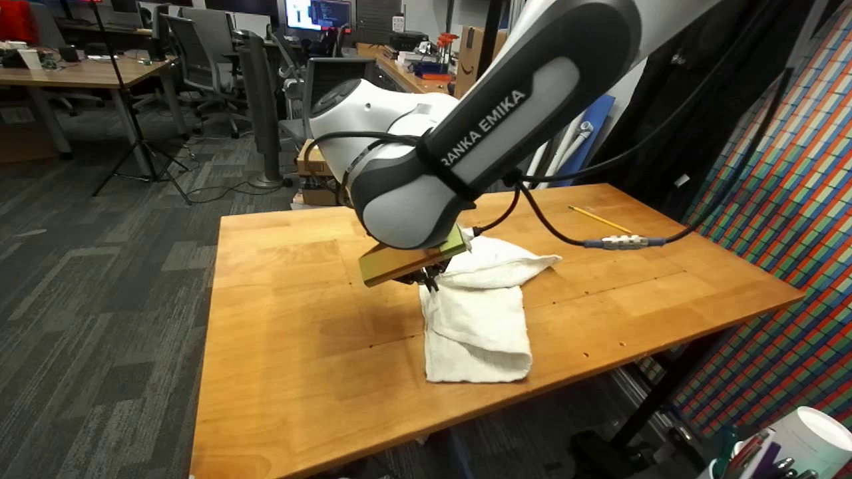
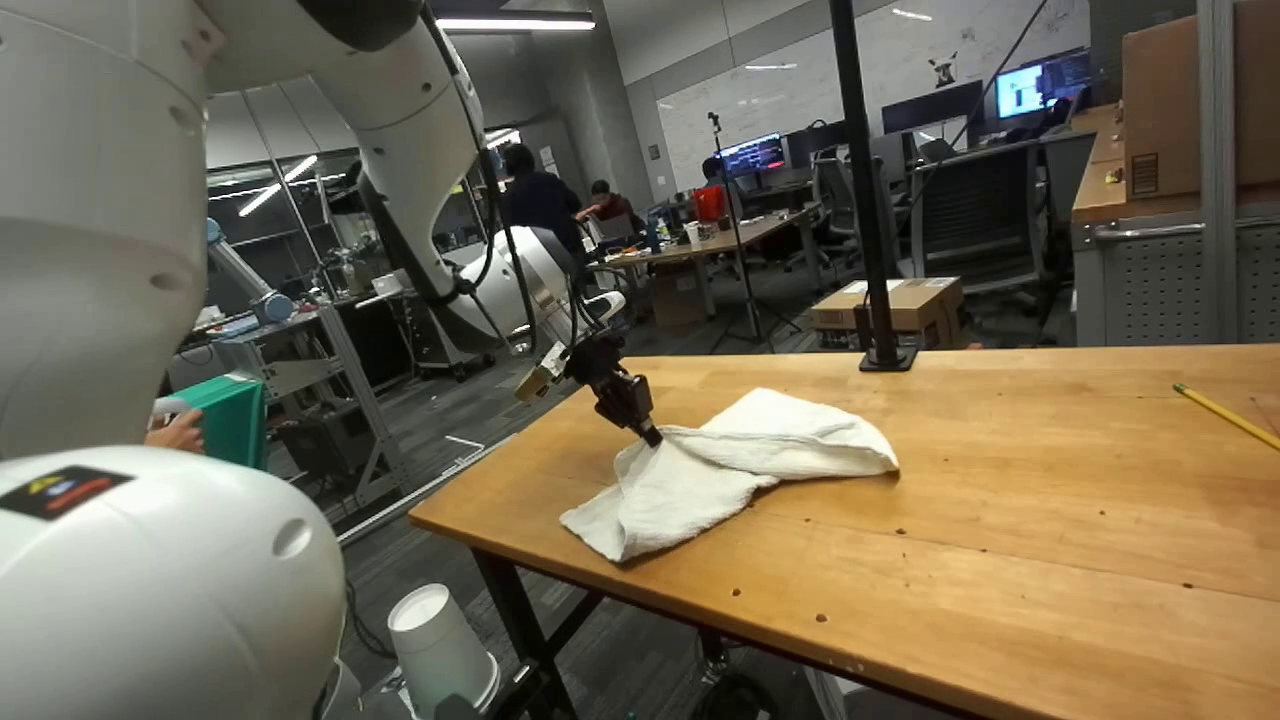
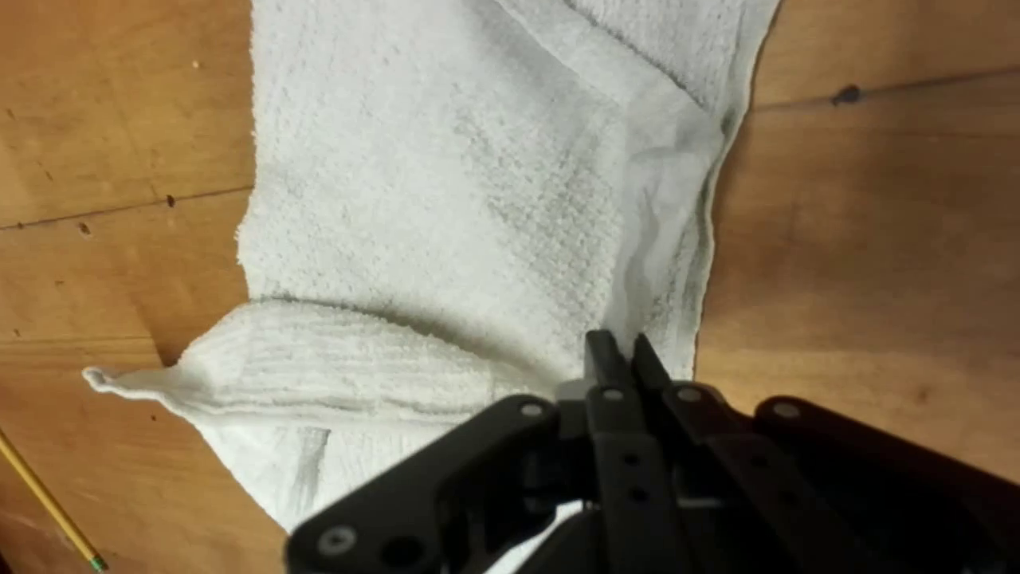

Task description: Fold the towel

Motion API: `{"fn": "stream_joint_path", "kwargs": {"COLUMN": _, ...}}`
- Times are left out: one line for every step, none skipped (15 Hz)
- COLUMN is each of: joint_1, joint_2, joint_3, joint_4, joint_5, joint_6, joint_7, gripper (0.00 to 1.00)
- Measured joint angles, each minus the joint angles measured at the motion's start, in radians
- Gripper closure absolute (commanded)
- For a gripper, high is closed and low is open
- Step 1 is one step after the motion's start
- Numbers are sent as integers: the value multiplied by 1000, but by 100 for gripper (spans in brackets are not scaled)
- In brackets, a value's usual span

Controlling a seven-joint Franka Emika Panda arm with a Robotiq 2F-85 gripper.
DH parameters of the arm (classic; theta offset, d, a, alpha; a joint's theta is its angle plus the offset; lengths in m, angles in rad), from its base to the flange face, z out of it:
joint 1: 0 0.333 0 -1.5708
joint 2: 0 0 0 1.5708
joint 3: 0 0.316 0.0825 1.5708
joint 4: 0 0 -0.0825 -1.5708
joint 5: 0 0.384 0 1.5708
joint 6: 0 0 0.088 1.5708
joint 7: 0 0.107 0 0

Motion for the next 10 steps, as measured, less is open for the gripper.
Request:
{"fn": "stream_joint_path", "kwargs": {"joint_1": 5, "joint_2": 19, "joint_3": -8, "joint_4": 36, "joint_5": 0, "joint_6": -4, "joint_7": 0, "gripper": 98}}
{"fn": "stream_joint_path", "kwargs": {"joint_1": 8, "joint_2": 38, "joint_3": -18, "joint_4": 77, "joint_5": 0, "joint_6": -7, "joint_7": 0, "gripper": 98}}
{"fn": "stream_joint_path", "kwargs": {"joint_1": 10, "joint_2": 56, "joint_3": -30, "joint_4": 120, "joint_5": 0, "joint_6": -10, "joint_7": 0, "gripper": 98}}
{"fn": "stream_joint_path", "kwargs": {"joint_1": 10, "joint_2": 76, "joint_3": -43, "joint_4": 169, "joint_5": 0, "joint_6": -12, "joint_7": 0, "gripper": 98}}
{"fn": "stream_joint_path", "kwargs": {"joint_1": 10, "joint_2": 95, "joint_3": -56, "joint_4": 215, "joint_5": 0, "joint_6": -14, "joint_7": -1, "gripper": 98}}
{"fn": "stream_joint_path", "kwargs": {"joint_1": 10, "joint_2": 117, "joint_3": -71, "joint_4": 265, "joint_5": 0, "joint_6": -16, "joint_7": -1, "gripper": 98}}
{"fn": "stream_joint_path", "kwargs": {"joint_1": 10, "joint_2": 138, "joint_3": -85, "joint_4": 312, "joint_5": 0, "joint_6": -18, "joint_7": -2, "gripper": 98}}
{"fn": "stream_joint_path", "kwargs": {"joint_1": 10, "joint_2": 158, "joint_3": -97, "joint_4": 354, "joint_5": 0, "joint_6": -20, "joint_7": -3, "gripper": 98}}
{"fn": "stream_joint_path", "kwargs": {"joint_1": 10, "joint_2": 178, "joint_3": -107, "joint_4": 392, "joint_5": 0, "joint_6": -21, "joint_7": -5, "gripper": 98}}
{"fn": "stream_joint_path", "kwargs": {"joint_1": 10, "joint_2": 196, "joint_3": -115, "joint_4": 426, "joint_5": 0, "joint_6": -23, "joint_7": -6, "gripper": 98}}
